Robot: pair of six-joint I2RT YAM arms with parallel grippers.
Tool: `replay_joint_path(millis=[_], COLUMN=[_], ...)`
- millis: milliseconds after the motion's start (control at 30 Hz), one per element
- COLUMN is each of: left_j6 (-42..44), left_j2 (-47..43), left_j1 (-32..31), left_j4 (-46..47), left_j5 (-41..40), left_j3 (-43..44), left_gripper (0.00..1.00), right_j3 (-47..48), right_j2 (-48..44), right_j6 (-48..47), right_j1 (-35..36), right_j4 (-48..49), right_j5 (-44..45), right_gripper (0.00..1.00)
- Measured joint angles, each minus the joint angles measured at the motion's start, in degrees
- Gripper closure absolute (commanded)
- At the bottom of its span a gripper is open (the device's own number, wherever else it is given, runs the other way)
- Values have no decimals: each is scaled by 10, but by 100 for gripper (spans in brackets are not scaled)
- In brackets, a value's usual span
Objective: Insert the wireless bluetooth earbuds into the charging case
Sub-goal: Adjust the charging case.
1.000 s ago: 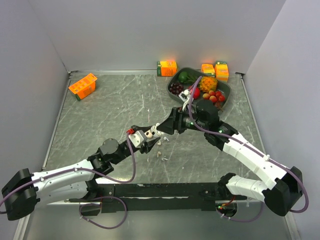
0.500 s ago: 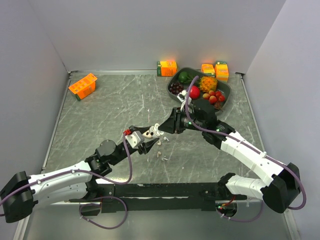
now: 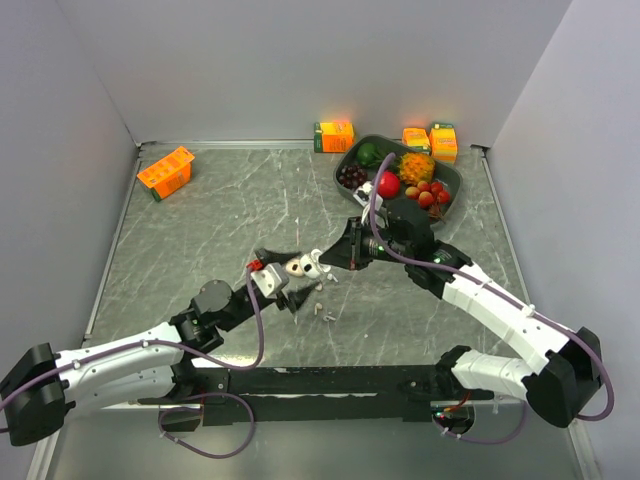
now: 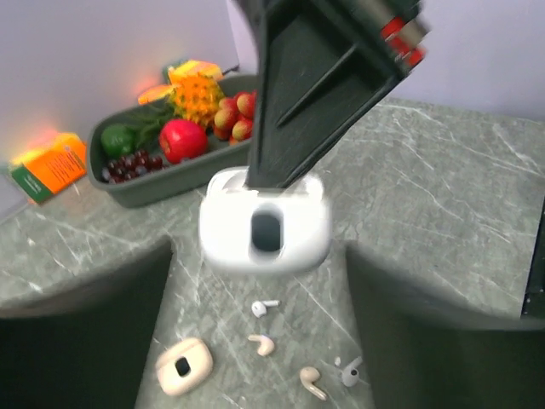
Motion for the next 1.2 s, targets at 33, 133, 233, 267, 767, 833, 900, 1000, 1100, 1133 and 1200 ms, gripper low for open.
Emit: replay_joint_path(millis=[33,133,233,267,767,833,900,1000,1100,1133,1200], left_j6=[3,0,-2,-3,-189,-205,-216,-221,-222,-222,-221], left_j2=[0,-6,-19,-25,-34,-24,-18,-14,-16,-17,-19], left_j1=[0,1,1,1,50,60,69,75,79,80,82], left_j4=[-3,-23,-45,-52,-198,-203,-212,-221,-219,-219,-218], left_j5=[0,-9,-12,-12,174,218,254,284,304,307,313], left_j3=[0,0,0,0,132,132,126,125,119,116,111], left_gripper=[4,4,4,4,4,4,4,4,3,1,1], right_j3=[2,27,58,72,83,78,67,50,46,46,46], right_j2=[-2,-13,-24,-28,-89,-96,-103,-115,-124,-127,-130], right_j6=[-5,-33,-63,-79,-332,-348,-361,-371,-382,-387,-396], right_j1=[0,0,0,1,105,105,105,105,105,105,106], right_j4=[-8,-47,-73,-86,-151,-150,-141,-126,-120,-118,-113], right_j5=[1,0,-1,-1,144,148,149,150,147,144,140], right_gripper=[100,100,100,100,100,100,100,100,100,100,100])
